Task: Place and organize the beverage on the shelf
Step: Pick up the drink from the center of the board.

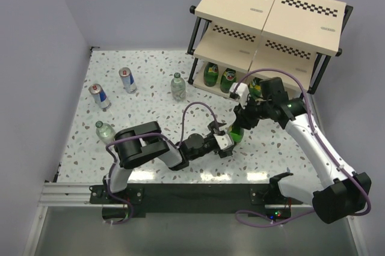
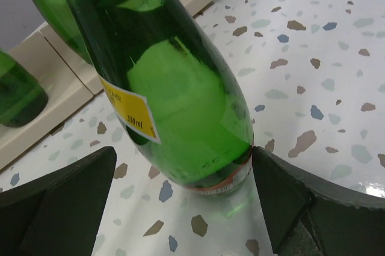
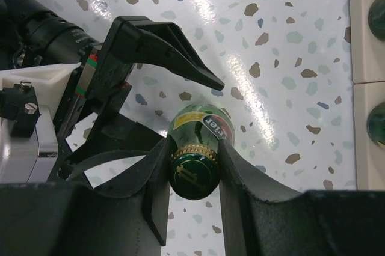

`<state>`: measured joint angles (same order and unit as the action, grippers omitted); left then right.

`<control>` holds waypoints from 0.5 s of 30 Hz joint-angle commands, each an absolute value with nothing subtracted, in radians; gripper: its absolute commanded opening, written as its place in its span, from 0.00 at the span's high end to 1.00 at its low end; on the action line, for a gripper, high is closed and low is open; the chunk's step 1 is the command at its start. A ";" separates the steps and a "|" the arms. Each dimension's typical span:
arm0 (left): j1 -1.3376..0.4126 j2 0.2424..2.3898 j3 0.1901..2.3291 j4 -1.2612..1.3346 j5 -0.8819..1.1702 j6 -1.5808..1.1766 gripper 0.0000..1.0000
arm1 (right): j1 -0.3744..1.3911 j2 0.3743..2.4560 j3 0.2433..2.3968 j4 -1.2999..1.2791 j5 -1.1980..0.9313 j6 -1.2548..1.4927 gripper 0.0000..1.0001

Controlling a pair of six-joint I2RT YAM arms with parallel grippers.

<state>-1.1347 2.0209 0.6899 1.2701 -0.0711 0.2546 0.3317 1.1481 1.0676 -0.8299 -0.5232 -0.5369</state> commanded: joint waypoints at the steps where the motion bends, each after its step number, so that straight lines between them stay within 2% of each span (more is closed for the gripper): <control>1: -1.137 2.023 0.732 1.698 -0.055 0.246 0.00 | 0.327 1.092 1.140 -0.765 -0.604 -0.489 1.00; 15: -1.137 2.083 0.827 1.736 -0.044 0.164 0.00 | 0.224 1.086 1.126 -0.721 -0.758 -0.410 1.00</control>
